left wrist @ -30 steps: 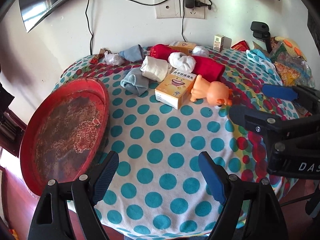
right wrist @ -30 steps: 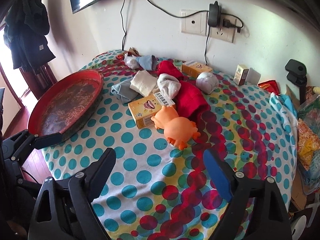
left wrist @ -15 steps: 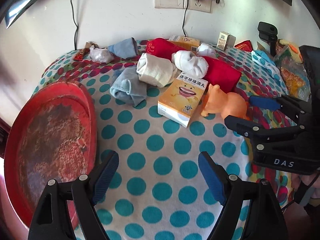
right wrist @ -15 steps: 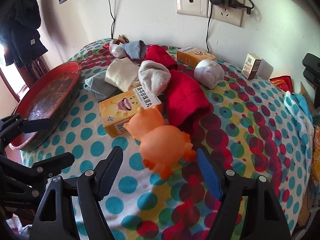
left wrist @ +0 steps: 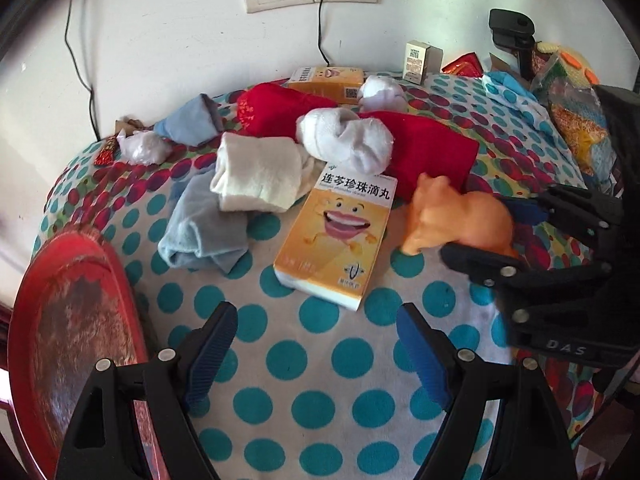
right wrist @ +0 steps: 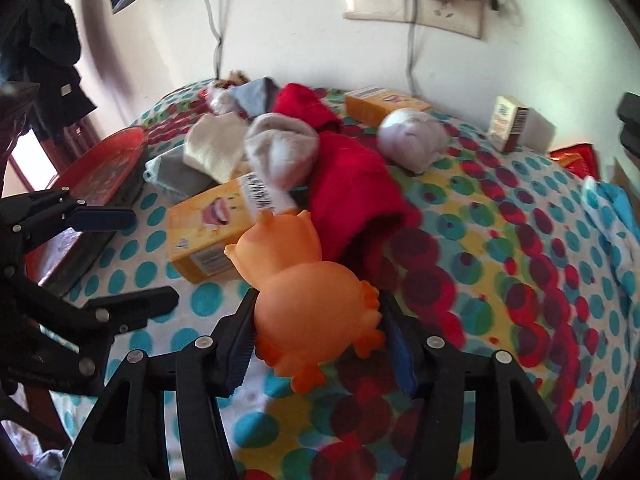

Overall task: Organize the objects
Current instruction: 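Grasp the yellow medicine box with the left gripper while the right grasps the orange pig, then carry the yellow box into the red tray and open the left gripper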

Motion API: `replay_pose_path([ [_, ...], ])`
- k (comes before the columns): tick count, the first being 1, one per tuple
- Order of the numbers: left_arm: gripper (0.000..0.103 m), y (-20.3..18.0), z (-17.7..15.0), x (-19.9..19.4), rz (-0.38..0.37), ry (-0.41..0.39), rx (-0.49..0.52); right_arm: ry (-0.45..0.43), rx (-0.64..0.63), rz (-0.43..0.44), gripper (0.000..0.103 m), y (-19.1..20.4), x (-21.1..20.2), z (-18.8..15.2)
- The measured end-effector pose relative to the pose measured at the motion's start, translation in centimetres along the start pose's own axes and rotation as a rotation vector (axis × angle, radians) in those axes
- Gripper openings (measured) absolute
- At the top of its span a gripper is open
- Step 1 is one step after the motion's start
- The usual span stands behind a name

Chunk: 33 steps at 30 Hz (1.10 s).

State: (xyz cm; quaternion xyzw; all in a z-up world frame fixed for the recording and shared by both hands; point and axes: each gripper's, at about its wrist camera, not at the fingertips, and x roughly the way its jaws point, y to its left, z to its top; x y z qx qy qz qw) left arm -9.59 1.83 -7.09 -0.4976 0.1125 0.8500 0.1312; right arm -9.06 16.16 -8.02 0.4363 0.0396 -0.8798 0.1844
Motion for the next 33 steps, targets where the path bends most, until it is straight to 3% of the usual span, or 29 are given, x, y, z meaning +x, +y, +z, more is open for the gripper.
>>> replay_pose_path([
  [5, 0.084, 0.1, 1.2, 1.8, 0.001, 0.025, 0.007, -0.024, 0.075, -0.009, 0.055, -2.3, -0.7, -0.8],
  [14, 0.084, 0.8, 2.5, 3.8, 0.008, 0.051, -0.020, -0.039, 0.100, -0.025, 0.055, -2.6, -0.6, -0.5],
  [16, 0.075, 0.7, 2.5, 3.7, -0.010, 0.051, -0.027, -0.040, 0.103, -0.033, 0.055, -2.5, -0.6, -0.5],
  [17, 0.064, 0.6, 2.6, 3.6, -0.023, 0.052, -0.030, -0.037, 0.102, -0.033, 0.055, -2.5, -0.5, -0.5],
  [18, 0.060, 0.5, 2.6, 3.5, -0.035, 0.056, -0.038, -0.035, 0.103, -0.033, 0.055, -2.5, -0.5, -0.4],
  [21, 0.059, 0.0, 2.4, 3.1, -0.011, 0.061, -0.034, -0.035, 0.097, -0.044, 0.055, -2.3, -0.4, -0.3],
  [25, 0.059, -0.6, 1.5, 1.3, -0.049, 0.040, -0.041, -0.036, 0.093, -0.055, 0.055, -2.1, -0.4, -0.3],
  [33, 0.057, -0.1, -0.8, -3.2, -0.045, -0.010, -0.037, -0.035, 0.089, -0.064, 0.056, -2.1, -0.2, -0.3],
])
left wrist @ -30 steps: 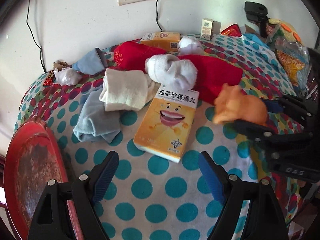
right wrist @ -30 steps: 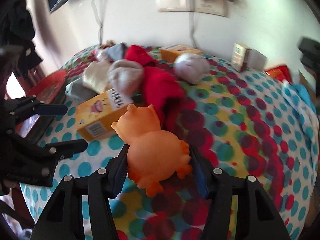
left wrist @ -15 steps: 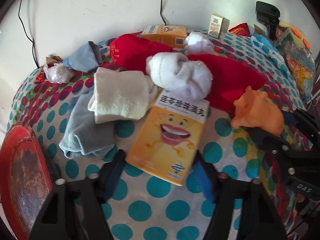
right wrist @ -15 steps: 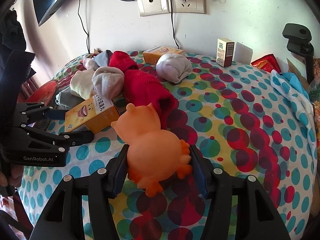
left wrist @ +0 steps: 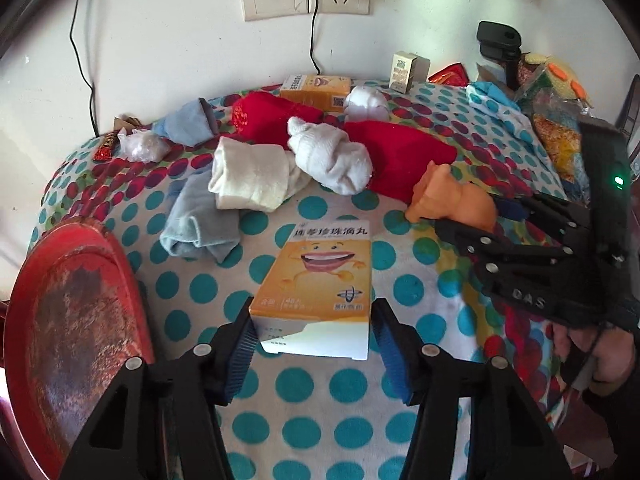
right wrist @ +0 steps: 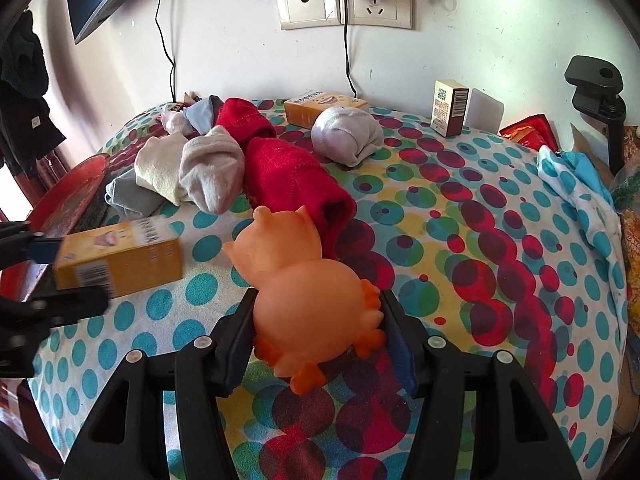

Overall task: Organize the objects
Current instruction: 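Carry the yellow box into the red tray and open the left gripper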

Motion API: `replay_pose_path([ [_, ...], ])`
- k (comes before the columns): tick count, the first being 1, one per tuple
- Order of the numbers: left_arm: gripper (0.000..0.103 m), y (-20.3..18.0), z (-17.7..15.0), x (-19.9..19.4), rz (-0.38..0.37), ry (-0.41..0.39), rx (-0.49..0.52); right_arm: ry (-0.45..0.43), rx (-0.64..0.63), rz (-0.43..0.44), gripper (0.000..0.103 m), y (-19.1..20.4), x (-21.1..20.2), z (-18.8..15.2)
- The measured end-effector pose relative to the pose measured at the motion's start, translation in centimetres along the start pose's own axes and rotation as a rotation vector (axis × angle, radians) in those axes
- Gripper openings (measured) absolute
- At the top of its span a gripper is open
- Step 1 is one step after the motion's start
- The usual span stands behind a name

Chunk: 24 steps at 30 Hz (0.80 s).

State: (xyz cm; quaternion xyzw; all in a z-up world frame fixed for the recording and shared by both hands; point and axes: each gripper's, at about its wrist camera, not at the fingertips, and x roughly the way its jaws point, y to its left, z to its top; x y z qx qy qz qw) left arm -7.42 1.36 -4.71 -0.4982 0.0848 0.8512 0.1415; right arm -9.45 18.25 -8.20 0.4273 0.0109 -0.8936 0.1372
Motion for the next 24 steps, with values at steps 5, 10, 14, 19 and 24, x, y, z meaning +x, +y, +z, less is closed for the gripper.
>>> replay_pose_path([
  [5, 0.056, 0.5, -0.7, -1.7, -0.001, -0.023, -0.019, 0.003, -0.013, -0.023, 0.056, 0.2, 0.0, 0.1],
  [10, 0.056, 0.8, -1.3, -3.4, -0.004, -0.048, -0.015, 0.004, -0.015, -0.030, 0.056, 0.3, 0.0, 0.1],
  [14, 0.056, 1.1, -1.3, -4.7, 0.014, -0.077, -0.002, 0.003, -0.017, -0.034, 0.056, 0.3, 0.0, 0.1],
  [19, 0.056, 2.8, -1.2, -6.0, 0.052, -0.101, -0.016, 0.004, -0.016, -0.032, 0.056, 0.3, -0.1, 0.1],
  [24, 0.056, 6.7, -1.3, -7.1, 0.116, -0.116, -0.076, 0.008, -0.017, -0.037, 0.056, 0.3, 0.0, 0.1],
])
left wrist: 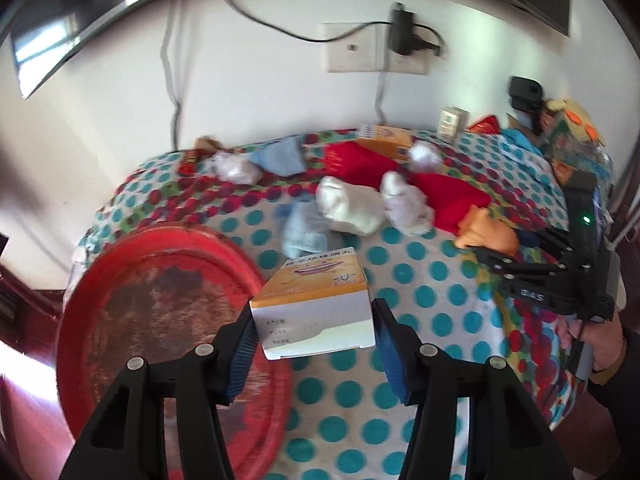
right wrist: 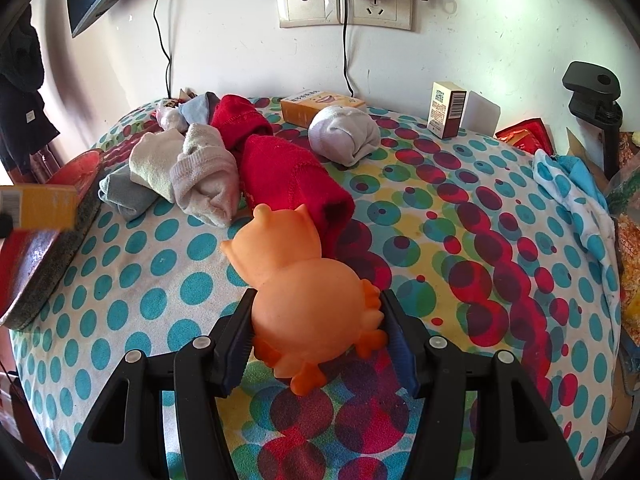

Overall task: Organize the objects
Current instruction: 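Carry the yellow box into the red tray and open the left gripper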

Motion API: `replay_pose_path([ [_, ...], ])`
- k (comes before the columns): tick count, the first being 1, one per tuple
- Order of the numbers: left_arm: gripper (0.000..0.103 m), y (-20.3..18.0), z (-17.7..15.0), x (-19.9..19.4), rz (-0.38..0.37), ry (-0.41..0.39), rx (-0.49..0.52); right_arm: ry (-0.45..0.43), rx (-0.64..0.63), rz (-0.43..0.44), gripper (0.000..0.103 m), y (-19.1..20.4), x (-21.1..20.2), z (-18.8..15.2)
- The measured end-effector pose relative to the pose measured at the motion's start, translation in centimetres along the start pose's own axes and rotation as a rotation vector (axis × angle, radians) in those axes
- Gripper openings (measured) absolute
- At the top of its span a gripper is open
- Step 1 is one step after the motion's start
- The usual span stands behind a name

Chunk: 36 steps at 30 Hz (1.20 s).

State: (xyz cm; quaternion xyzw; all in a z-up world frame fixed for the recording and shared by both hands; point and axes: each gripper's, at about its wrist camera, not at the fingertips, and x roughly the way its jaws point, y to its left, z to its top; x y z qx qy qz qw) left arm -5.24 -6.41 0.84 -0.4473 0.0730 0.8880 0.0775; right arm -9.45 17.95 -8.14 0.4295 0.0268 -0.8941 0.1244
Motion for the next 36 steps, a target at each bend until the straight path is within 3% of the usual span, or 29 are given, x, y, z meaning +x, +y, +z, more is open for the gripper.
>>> replay_pose_path([
  [12, 0.056, 12.6, -2.8, 0.6, 0.194, 0.042, -0.170, 0.001, -0.015, -0.026, 0.056, 0.2, 0.0, -0.1],
  [20, 0.056, 18.8, -4.8, 0.9, 0.289, 0.076, -0.241, 0.001, -0.032, -0.049, 0.056, 0.6, -0.1, 0.1],
  [31, 0.057, 22.1, -8.1, 1.3, 0.309, 0.100, -0.337, 0.009, -0.048, -0.074, 0.057, 0.8, 0.2, 0.1],
  [36, 0.057, 22.6, -9.0, 1.3, 0.271, 0.114, -0.375, 0.014, -0.057, -0.086, 0.057, 1.0, 0.3, 0.1],
])
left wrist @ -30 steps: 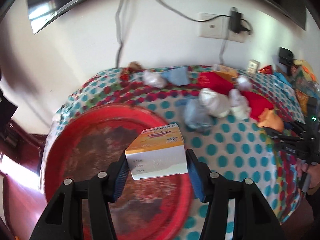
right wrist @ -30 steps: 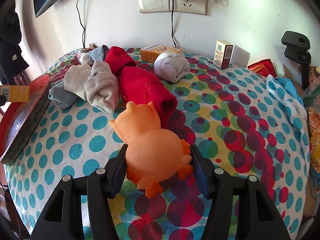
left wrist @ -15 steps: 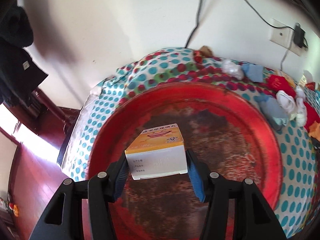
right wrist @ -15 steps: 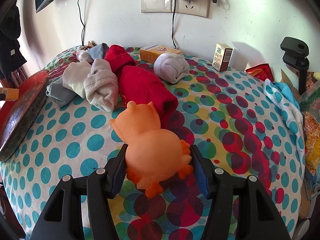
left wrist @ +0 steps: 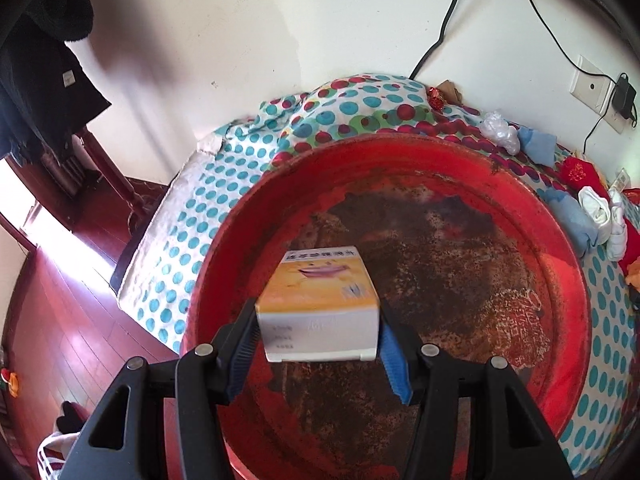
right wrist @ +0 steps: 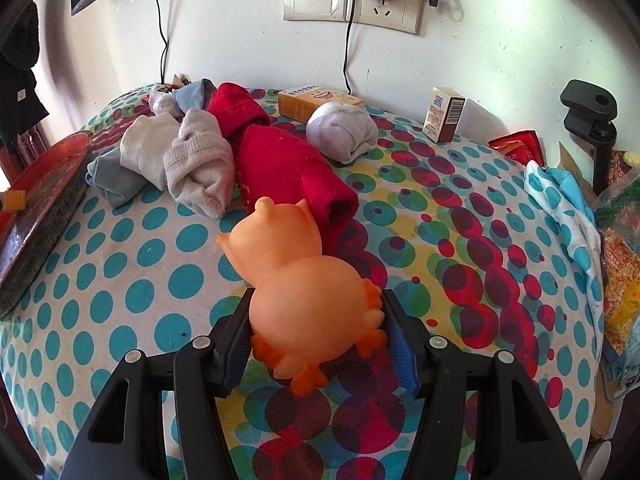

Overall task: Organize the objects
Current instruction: 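Carry the yellow box into the red tray and open the left gripper, then carry the orange toy pig into the red tray and release it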

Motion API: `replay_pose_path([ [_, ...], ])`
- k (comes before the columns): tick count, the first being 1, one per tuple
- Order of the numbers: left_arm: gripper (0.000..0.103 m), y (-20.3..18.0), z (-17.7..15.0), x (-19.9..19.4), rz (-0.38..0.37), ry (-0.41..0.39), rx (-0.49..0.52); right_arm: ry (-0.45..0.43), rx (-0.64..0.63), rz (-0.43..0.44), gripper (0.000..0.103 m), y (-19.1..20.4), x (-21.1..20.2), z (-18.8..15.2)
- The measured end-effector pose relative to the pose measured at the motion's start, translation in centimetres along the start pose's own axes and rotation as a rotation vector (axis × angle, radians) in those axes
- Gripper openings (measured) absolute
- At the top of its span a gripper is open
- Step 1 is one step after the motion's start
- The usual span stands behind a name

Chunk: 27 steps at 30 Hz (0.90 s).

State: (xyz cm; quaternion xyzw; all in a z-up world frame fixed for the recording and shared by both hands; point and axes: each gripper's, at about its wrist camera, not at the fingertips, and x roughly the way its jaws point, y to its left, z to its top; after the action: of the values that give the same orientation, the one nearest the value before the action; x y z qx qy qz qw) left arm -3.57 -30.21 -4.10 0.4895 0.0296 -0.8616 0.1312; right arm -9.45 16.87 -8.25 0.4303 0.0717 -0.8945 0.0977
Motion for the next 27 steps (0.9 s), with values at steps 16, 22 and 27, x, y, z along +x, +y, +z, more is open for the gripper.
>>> replay_pose_path([
  [16, 0.061, -0.9, -2.9, -3.2, 0.023, -0.075, -0.096, 0.004, 0.035, 0.011, 0.055, 0.2, -0.7, -0.2],
  [22, 0.063, -4.3, -3.5, -3.7, -0.016, -0.131, -0.074, 0.001, 0.057, 0.049, 0.055, 1.7, -2.9, -0.1],
  [27, 0.063, -4.8, -4.3, -3.1, -0.011, -0.150, -0.078, -0.007, 0.028, 0.099, 0.055, 5.0, -4.5, 0.7],
])
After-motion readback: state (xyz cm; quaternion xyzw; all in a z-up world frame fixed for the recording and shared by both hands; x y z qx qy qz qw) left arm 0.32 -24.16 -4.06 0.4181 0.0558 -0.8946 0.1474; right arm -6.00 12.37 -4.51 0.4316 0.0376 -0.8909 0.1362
